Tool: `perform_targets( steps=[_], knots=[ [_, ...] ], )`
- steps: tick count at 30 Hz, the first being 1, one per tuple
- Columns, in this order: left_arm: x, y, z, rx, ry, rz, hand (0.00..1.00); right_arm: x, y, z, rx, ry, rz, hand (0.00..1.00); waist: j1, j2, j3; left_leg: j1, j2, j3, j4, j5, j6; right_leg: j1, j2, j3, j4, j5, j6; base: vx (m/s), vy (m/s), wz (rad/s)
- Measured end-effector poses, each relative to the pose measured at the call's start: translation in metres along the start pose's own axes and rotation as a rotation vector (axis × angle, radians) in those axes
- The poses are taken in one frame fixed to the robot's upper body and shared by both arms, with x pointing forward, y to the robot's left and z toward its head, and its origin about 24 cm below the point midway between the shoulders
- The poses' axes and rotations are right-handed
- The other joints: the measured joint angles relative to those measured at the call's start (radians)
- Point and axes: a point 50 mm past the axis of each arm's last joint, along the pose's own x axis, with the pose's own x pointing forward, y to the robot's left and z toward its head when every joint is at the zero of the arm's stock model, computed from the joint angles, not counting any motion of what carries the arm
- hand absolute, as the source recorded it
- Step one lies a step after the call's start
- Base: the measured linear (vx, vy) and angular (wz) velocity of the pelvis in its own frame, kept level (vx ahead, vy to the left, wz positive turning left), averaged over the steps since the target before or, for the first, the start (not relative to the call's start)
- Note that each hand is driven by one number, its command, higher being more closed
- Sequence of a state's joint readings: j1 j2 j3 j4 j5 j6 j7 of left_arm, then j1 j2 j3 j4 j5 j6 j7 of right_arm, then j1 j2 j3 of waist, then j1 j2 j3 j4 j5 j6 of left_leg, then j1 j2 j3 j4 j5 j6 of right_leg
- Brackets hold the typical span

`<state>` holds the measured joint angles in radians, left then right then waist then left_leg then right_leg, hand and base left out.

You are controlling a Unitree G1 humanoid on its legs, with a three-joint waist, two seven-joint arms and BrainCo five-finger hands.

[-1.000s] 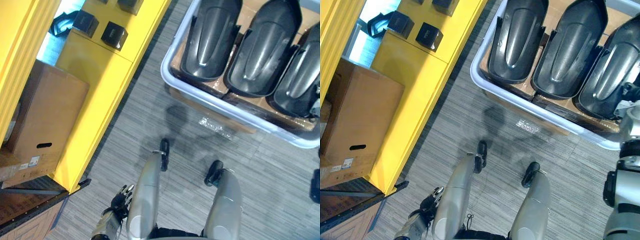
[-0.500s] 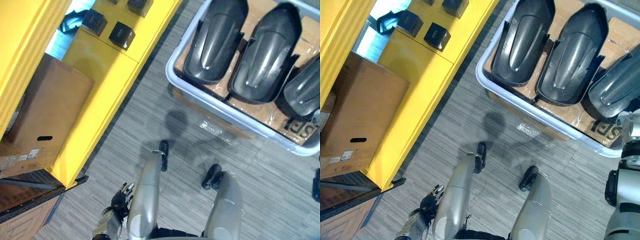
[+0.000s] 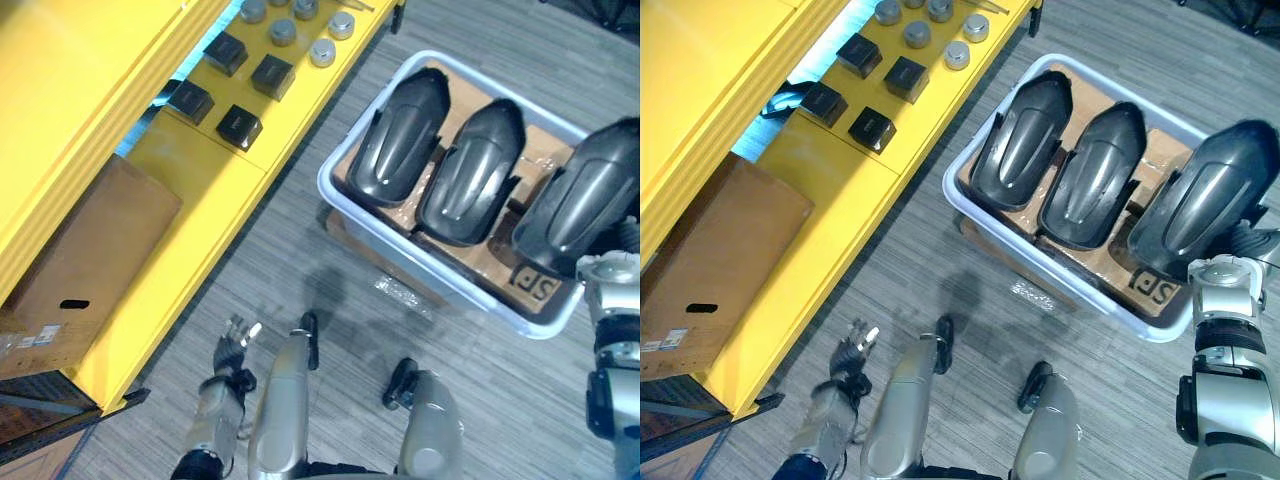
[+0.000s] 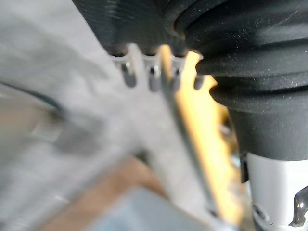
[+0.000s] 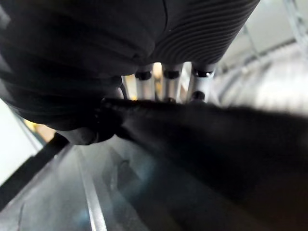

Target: Walk over and take plastic housings, then place them on the shelf

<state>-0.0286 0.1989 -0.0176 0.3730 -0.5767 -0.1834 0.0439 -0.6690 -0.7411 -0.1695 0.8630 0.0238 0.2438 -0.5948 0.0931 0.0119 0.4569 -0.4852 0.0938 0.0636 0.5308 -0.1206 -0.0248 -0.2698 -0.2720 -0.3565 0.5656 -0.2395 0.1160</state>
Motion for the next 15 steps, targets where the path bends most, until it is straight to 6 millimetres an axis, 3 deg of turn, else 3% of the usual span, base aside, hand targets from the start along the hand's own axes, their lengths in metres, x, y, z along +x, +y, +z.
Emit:
perform_targets(
  steps=[4,8,11,13,15],
  knots=[
    [0.003,-0.013,0.037,0.050,-0.126,-0.086,0.00,0.002,-0.008,0.009,0.012,-0.028,-0.054,1.00,-0.012,-0.031,-0.003,0.093,0.001,0.012,-0.080,0.025,-0.005,0.098,0.026,-0.005,-0.113,0.041,0.003,0.08,-0.014,-0.07],
    [0.011,-0.034,0.067,0.079,-0.193,-0.204,0.00,-0.005,-0.015,0.043,0.015,-0.199,-0.085,1.00,-0.028,-0.046,-0.009,0.188,0.005,0.050,-0.166,0.052,-0.007,0.198,0.051,-0.003,-0.244,0.097,0.009,0.10,-0.007,-0.13],
    [0.020,-0.051,0.080,0.108,-0.183,-0.316,0.00,-0.018,-0.017,0.064,-0.021,-0.365,-0.097,1.00,-0.039,-0.068,-0.043,0.221,0.006,0.067,-0.213,0.059,-0.012,0.227,0.062,0.003,-0.306,0.123,0.009,0.08,-0.022,-0.16],
    [0.026,-0.064,0.084,0.179,-0.132,-0.407,0.00,-0.033,-0.011,0.078,-0.033,-0.497,-0.077,1.00,-0.054,-0.098,-0.078,0.243,0.016,0.098,-0.233,0.065,-0.017,0.243,0.073,0.014,-0.349,0.143,0.007,0.08,-0.027,-0.31],
    [0.031,-0.086,0.084,0.220,-0.066,-0.522,0.00,-0.046,-0.007,0.091,-0.068,-0.639,-0.059,1.00,-0.063,-0.113,-0.100,0.279,0.021,0.120,-0.251,0.066,-0.018,0.274,0.081,0.030,-0.390,0.170,0.009,0.09,-0.010,-0.29]
  ],
)
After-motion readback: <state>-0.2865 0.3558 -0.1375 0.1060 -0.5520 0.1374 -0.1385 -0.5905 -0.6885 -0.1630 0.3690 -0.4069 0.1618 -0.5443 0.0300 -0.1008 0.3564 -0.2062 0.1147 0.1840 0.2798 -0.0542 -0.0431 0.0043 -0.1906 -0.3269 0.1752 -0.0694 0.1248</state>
